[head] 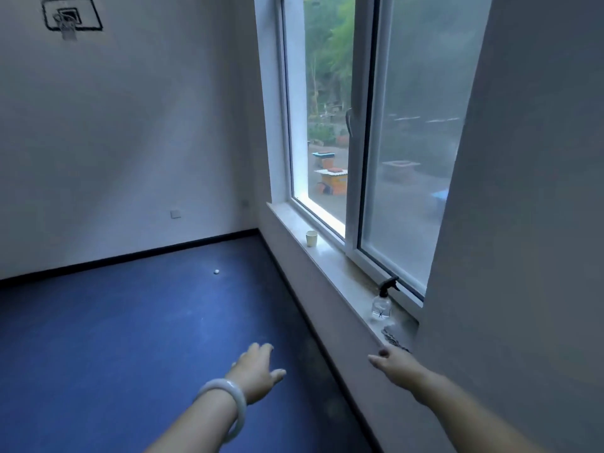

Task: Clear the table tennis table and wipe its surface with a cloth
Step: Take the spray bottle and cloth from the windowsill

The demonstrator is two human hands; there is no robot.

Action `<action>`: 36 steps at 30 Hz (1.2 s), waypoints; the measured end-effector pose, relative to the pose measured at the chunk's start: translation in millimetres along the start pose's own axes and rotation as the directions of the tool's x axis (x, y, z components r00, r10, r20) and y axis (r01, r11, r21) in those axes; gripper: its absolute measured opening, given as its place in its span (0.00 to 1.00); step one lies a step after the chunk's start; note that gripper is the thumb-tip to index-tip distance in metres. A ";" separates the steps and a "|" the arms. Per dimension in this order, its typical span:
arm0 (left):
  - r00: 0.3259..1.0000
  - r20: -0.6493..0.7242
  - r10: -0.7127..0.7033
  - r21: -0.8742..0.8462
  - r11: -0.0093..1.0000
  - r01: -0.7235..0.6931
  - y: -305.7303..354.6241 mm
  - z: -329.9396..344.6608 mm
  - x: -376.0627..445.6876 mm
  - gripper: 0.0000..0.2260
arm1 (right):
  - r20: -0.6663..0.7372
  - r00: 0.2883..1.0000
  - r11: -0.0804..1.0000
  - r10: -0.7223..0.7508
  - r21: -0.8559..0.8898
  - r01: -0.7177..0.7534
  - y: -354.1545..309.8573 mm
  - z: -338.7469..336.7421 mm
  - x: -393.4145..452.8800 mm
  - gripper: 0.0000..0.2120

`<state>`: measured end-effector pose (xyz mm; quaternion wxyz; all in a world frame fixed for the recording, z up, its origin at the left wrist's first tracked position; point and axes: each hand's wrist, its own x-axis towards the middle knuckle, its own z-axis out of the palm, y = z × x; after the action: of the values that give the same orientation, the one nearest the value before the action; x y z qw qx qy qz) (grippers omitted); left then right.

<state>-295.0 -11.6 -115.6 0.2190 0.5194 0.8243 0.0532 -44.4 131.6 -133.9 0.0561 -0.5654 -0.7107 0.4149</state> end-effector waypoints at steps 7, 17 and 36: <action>0.990 0.065 0.122 0.033 0.992 -0.124 18.6 -45.8 127.0 0.26 | -0.082 0.986 0.989 0.147 0.032 -0.144 -23.9 -7.5 83.6 0.21; 0.981 0.135 0.137 0.120 0.981 -0.154 67.9 -63.7 273.3 0.25 | -0.043 0.980 0.975 0.193 0.121 -0.187 -16.0 -34.1 235.3 0.21; 0.852 0.395 0.343 -0.022 0.931 -0.365 178.7 62.5 445.7 0.27 | -0.172 0.820 0.825 0.546 -0.060 -0.562 85.8 -23.4 339.9 0.41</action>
<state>-282.7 452.9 -251.7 0.3518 0.6678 0.6550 -0.0347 -87.0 434.3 -307.1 -0.0455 -0.7788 -0.5306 0.3315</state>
